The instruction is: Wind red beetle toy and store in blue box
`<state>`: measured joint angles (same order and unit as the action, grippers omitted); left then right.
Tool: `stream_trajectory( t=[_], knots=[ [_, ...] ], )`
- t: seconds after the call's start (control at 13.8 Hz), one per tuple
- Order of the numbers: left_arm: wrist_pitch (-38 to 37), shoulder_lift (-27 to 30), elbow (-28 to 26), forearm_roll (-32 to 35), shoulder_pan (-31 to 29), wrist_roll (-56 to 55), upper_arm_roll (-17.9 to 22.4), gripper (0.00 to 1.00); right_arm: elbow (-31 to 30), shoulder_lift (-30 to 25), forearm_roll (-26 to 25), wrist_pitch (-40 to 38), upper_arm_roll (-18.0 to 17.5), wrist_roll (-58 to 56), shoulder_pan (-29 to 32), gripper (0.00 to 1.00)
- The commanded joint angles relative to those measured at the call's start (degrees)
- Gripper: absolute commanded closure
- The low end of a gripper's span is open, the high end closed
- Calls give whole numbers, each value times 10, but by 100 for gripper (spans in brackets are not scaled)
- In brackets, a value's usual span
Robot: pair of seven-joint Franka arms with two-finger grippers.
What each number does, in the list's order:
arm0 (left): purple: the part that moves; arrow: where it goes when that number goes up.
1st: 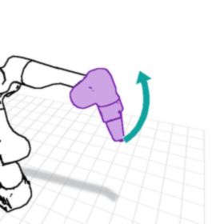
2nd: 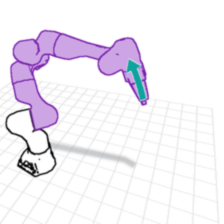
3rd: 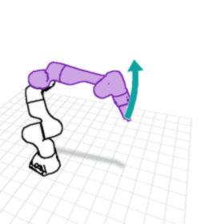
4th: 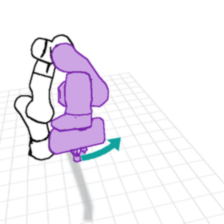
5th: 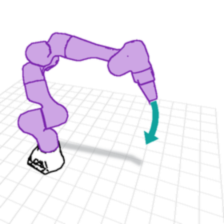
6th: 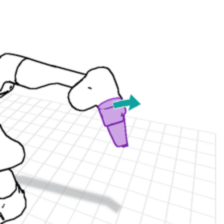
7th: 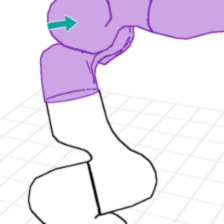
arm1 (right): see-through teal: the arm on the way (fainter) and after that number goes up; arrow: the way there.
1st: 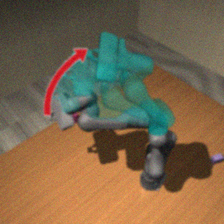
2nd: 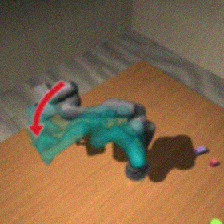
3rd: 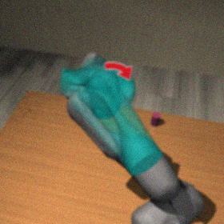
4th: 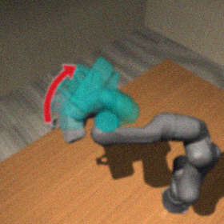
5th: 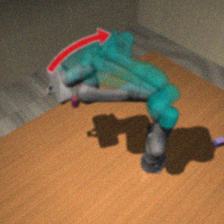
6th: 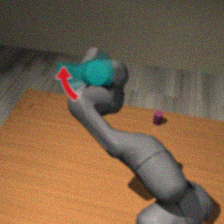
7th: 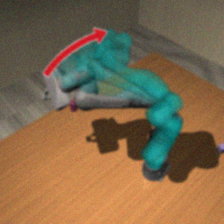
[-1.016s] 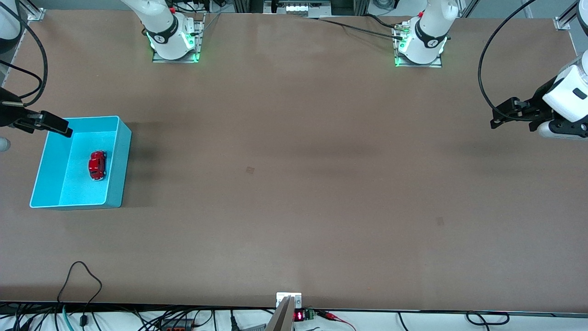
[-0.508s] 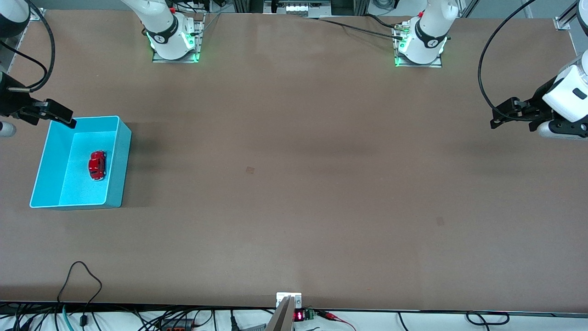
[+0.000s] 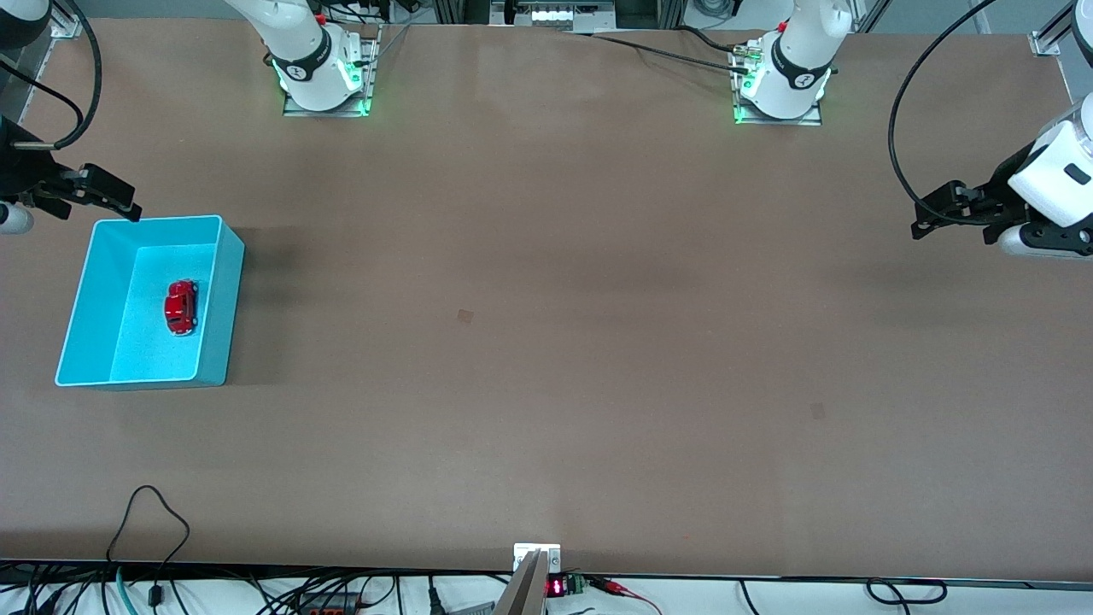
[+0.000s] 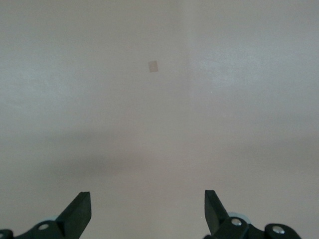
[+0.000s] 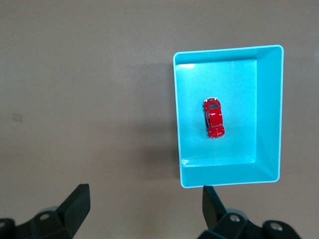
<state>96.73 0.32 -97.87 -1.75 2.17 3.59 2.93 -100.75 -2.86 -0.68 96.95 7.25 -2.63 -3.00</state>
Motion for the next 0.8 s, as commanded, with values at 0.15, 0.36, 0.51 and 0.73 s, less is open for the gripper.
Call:
stream_trajectory(
  t=[0.15, 0.36, 0.51, 0.73],
  knots=[
    [-4, 7, -4, 15, 6, -1, 1, 0, 3, -12, -1, -11, -2, -4, -1, 0],
    [-3, 7, -4, 15, 7, -1, 0, 0, 6, -13, -1, -19, -3, -6, -1, 0],
    [-3, 7, -4, 15, 7, -1, 1, 0, 6, -13, -1, -26, -3, -4, -2, 0],
    [-3, 7, -4, 15, 7, -1, 0, 0, 6, -14, -1, -26, -4, -2, -2, 0]
  ],
)
